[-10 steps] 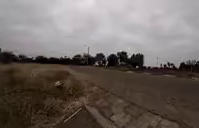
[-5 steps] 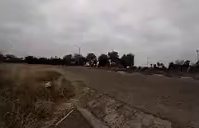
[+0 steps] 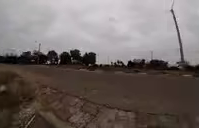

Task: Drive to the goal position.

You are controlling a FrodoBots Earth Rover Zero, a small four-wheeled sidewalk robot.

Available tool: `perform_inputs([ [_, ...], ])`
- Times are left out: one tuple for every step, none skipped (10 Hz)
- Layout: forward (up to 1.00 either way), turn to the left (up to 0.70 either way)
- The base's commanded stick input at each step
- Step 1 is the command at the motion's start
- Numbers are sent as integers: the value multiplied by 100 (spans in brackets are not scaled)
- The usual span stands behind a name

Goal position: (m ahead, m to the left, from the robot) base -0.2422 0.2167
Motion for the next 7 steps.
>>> perform_inputs([
  [0, -74],
  [0, -74],
  [0, -74],
  [0, -74],
  [0, -74],
  [0, -74],
  [0, -74],
])
